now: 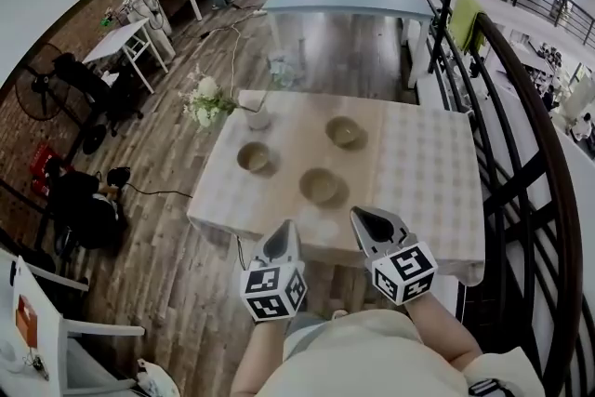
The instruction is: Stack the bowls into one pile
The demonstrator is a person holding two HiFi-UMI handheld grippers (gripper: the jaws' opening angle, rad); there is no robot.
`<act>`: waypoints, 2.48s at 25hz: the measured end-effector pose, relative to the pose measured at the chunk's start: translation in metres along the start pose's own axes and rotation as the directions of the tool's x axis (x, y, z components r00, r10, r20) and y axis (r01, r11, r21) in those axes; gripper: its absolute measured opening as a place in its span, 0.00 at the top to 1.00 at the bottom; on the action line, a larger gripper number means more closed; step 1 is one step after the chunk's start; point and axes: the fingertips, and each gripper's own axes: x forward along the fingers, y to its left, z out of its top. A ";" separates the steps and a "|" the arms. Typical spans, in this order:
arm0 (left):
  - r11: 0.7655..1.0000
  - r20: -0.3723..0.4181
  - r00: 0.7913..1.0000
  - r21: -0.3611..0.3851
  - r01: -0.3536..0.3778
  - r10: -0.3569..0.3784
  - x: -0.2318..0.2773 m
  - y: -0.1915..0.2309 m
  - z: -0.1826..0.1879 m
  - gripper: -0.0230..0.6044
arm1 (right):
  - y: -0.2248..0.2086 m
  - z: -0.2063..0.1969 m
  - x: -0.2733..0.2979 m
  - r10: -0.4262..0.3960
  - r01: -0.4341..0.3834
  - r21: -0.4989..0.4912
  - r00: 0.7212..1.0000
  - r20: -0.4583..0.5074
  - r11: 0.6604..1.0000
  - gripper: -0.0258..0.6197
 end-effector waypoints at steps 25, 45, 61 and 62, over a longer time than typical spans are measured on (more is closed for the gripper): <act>0.993 -0.142 0.983 -0.001 -0.120 0.119 0.061 0.128 -0.015 0.96 | -0.036 -0.064 0.130 -0.046 0.047 0.003 0.984 -0.172 0.999 0.96; 1.000 -0.295 0.955 0.021 0.006 0.001 0.126 0.150 -0.030 0.96 | -0.076 -0.144 0.176 -0.168 0.142 -0.091 0.897 -0.409 0.986 0.84; 0.998 -0.359 0.933 0.042 0.050 -0.032 0.140 0.165 -0.039 0.96 | -0.105 -0.188 0.194 -0.217 0.195 -0.096 0.829 -0.516 0.976 0.82; 0.998 -0.359 0.933 0.042 0.051 -0.033 0.140 0.166 -0.039 0.96 | -0.105 -0.190 0.195 -0.217 0.196 -0.096 0.828 -0.518 0.976 0.82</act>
